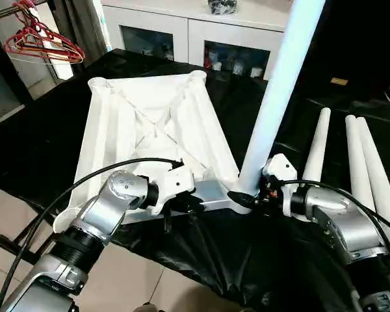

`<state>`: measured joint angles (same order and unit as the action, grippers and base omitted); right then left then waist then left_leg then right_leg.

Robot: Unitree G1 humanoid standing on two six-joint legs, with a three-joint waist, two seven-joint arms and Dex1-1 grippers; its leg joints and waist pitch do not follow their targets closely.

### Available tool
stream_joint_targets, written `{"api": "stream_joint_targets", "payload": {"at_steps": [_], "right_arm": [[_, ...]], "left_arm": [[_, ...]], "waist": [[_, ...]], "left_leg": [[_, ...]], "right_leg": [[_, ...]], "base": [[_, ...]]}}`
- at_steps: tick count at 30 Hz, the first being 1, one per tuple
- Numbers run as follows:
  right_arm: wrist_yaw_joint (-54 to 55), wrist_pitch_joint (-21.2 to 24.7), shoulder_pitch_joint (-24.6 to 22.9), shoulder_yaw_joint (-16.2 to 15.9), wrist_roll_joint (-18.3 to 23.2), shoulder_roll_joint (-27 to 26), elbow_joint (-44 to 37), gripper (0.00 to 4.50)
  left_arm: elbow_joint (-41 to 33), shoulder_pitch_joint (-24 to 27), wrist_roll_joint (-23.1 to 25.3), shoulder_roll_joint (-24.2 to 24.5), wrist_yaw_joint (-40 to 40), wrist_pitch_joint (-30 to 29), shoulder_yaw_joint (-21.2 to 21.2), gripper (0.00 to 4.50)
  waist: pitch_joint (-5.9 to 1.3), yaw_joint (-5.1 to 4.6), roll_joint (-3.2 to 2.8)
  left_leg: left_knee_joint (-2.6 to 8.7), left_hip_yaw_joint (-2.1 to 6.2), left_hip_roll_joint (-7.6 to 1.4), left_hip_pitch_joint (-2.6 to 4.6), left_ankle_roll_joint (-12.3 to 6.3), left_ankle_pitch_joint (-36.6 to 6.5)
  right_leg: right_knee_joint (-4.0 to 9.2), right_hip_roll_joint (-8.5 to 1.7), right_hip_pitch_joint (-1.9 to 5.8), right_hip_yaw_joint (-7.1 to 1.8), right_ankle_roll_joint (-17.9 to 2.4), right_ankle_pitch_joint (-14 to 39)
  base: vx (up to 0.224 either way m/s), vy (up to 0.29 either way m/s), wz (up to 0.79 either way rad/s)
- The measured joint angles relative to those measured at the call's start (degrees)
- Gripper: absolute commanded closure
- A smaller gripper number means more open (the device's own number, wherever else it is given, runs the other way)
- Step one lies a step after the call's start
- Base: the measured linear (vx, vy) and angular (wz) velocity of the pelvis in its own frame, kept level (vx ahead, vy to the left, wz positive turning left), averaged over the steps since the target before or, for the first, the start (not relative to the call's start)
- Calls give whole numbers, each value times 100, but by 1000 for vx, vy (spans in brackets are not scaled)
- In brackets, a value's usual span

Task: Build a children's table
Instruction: Rotate leg to tighten

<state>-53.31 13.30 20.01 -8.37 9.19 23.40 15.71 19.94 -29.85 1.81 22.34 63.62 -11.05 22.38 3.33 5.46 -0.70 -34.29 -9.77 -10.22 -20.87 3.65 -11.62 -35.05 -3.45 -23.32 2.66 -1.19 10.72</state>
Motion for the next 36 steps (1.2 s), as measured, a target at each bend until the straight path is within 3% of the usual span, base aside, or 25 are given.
{"api": "stream_joint_targets", "payload": {"at_steps": [4, 7, 11, 14, 16, 18, 23, 36], "right_arm": [[621, -121, 44, 106, -118, -401, 303, 178], [1743, -149, 422, 389, -282, -917, 947, 178], [3140, -234, 945, 750, -406, -1479, 1771, 178], [3621, -369, 1111, 793, -466, -1619, 2049, 178], [3795, -483, 1228, 914, -474, -1743, 2249, 122], [3839, -532, 1256, 971, -472, -1796, 2311, 122], [3779, -646, 1277, 961, -524, -1815, 2346, 72], [1592, -580, 818, 385, -429, -817, 1604, 72]], "left_arm": [[112, -9, 29, -233, -393, -255, -133, 450], [511, -271, 216, -746, -1214, -567, -196, 450], [1010, -579, 289, -1385, -2114, -925, -329, 450], [1130, -646, 309, -1578, -2395, -982, -347, 450], [1162, -686, 422, -1637, -2481, -968, -341, 450], [1165, -695, 462, -1659, -2534, -950, -341, 450], [1168, -702, 476, -1627, -2554, -836, -317, 450], [630, -333, 307, -804, -1333, -210, -175, 450]], "waist": [[-3, -34, 4], [-3, -69, 6], [-4, -61, 6], [-4, -41, 6], [-4, -43, 6], [-4, -47, 6], [-4, -50, 5], [-1, -24, 3]], "left_leg": [[-5, -1, 0, 13, 6, 1], [-4, -2, 4, 61, 22, 10], [-2, -2, 4, 69, 29, 14], [7, -1, 3, 69, 30, 15], [8, -1, 3, 66, 30, 15], [8, -1, 3, 59, 30, 15], [8, -1, 2, 39, 29, 15], [9, -1, -3, 18, 25, 17]], "right_leg": [[-6, 0, 22, -3, -3, -3], [1, 0, 36, -9, -4, -20], [-1, 0, 38, -8, 16, -23], [-1, 0, 40, -6, 19, -26], [-1, 0, 37, -5, 12, -31], [0, 0, 37, -5, -10, -44], [6, 0, 21, -5, -6, -42], [15, 4, 4, -1, -1, -35]], "base": [[0, 0, 0], [0, 0, 0], [0, 0, 0], [0, 0, 0], [0, 0, 0], [0, 0, 0], [0, 0, 0], [0, 0, 0]]}}
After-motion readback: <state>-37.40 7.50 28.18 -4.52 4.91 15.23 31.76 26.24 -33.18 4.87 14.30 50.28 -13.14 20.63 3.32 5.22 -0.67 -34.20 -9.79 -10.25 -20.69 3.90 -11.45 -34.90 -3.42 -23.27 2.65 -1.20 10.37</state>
